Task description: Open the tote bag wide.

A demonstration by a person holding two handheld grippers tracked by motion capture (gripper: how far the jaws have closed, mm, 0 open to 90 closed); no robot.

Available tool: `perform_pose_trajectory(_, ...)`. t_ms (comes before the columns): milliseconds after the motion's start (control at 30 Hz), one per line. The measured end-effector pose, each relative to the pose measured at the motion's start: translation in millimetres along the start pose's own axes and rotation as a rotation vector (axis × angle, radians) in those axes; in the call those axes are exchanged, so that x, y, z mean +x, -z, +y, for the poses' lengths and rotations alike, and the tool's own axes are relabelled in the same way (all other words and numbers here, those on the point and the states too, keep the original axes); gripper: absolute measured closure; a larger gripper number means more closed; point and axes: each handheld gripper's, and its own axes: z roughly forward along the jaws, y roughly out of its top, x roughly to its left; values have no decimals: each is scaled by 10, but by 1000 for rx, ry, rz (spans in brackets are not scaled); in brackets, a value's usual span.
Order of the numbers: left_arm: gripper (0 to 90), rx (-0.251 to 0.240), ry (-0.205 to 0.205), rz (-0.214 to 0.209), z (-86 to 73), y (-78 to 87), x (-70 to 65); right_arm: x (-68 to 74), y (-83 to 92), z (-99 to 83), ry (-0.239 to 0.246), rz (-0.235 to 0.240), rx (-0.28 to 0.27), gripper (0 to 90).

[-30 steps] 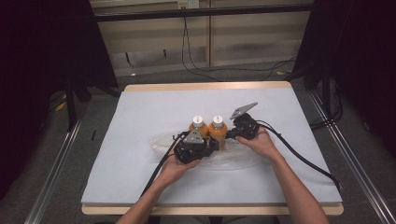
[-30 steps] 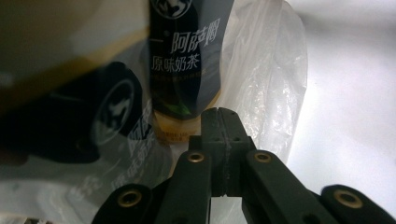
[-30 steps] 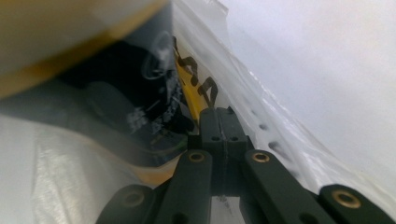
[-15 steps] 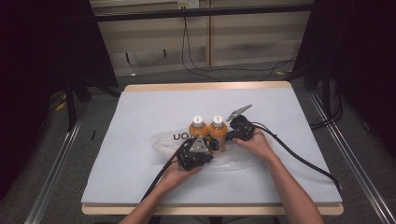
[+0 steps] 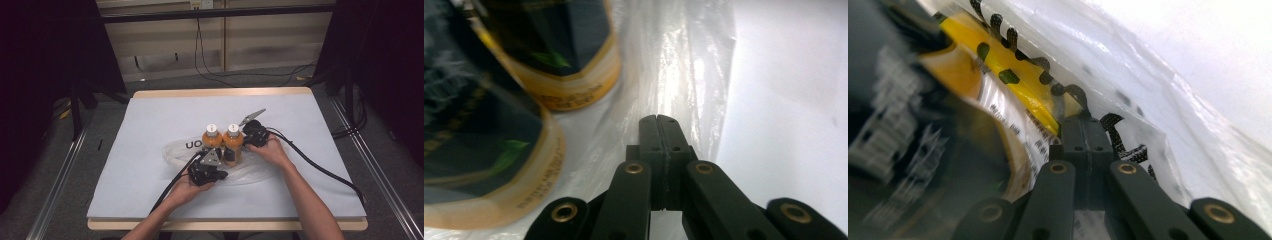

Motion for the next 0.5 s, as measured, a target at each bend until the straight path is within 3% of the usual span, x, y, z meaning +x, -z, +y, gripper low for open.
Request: perform_pose_trajectory(500,900,-14,-3,-77,-47,27,-38,-104,-138,157,-39,-9,-13,900)
